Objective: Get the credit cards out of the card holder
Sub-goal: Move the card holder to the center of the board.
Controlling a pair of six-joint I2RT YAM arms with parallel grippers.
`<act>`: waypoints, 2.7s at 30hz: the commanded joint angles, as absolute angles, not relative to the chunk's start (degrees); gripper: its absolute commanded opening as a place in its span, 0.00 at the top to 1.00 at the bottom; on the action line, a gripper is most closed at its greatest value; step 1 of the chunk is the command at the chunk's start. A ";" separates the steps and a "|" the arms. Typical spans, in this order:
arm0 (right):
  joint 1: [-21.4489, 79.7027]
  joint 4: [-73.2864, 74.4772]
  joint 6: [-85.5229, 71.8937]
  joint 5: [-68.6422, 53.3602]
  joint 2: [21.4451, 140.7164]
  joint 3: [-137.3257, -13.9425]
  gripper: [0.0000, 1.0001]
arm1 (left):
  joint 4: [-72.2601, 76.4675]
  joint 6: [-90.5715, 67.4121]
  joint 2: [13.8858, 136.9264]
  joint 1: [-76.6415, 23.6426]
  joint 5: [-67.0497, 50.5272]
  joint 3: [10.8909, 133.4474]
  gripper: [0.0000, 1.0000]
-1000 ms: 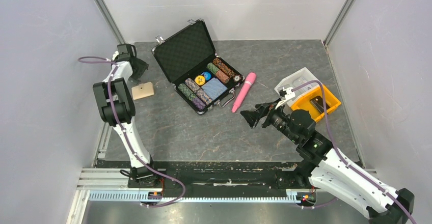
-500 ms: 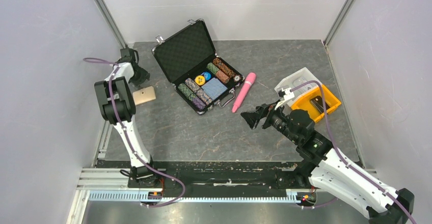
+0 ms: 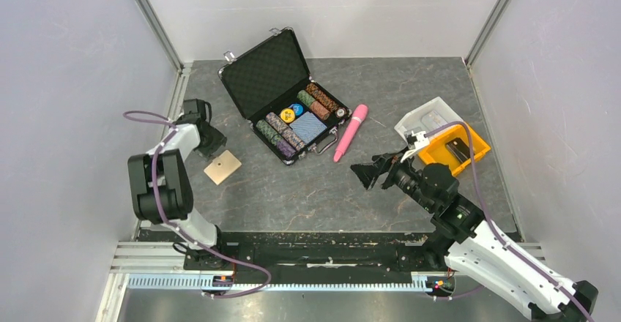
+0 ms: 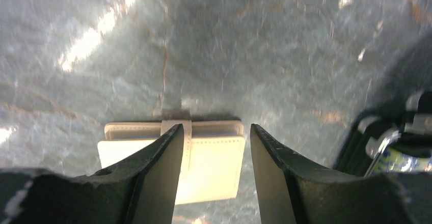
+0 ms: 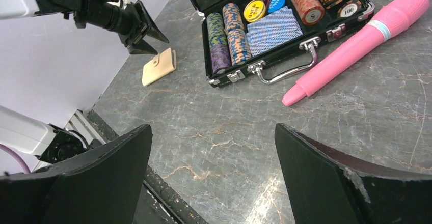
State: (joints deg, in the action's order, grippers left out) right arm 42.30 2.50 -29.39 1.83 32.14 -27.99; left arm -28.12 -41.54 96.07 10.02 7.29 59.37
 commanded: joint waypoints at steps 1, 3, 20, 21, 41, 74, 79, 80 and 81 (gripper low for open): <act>42.36 2.54 -29.22 3.18 30.30 -26.77 0.07 | -25.75 -45.34 88.07 8.83 6.52 53.49 0.43; 42.35 2.66 -29.13 2.91 29.94 -26.50 0.07 | -24.89 -46.21 85.36 8.18 4.93 50.58 0.43; 42.36 3.60 -31.44 3.08 31.45 -25.66 0.07 | -31.17 -52.36 78.30 -3.18 27.11 50.30 0.24; 42.36 3.60 -31.46 3.10 31.44 -25.66 0.07 | -33.06 -53.77 77.70 -2.81 29.49 50.51 0.22; 42.35 3.60 -29.99 4.82 30.19 -25.36 0.07 | -25.67 -62.05 73.18 6.94 20.55 38.33 0.30; 42.36 2.46 -29.42 6.00 35.11 -26.10 0.07 | -24.64 -65.75 69.87 6.73 9.20 31.22 0.98; 42.35 2.76 -27.82 7.72 36.39 -27.47 0.07 | -30.92 -64.64 64.57 6.10 9.10 32.80 0.98; 42.37 2.94 -27.33 8.18 36.61 -28.00 0.06 | -32.01 -64.51 63.52 5.88 9.12 32.92 0.98; 42.37 3.19 -26.93 8.64 36.98 -28.44 0.06 | -32.68 -64.38 62.32 5.49 9.05 32.95 0.98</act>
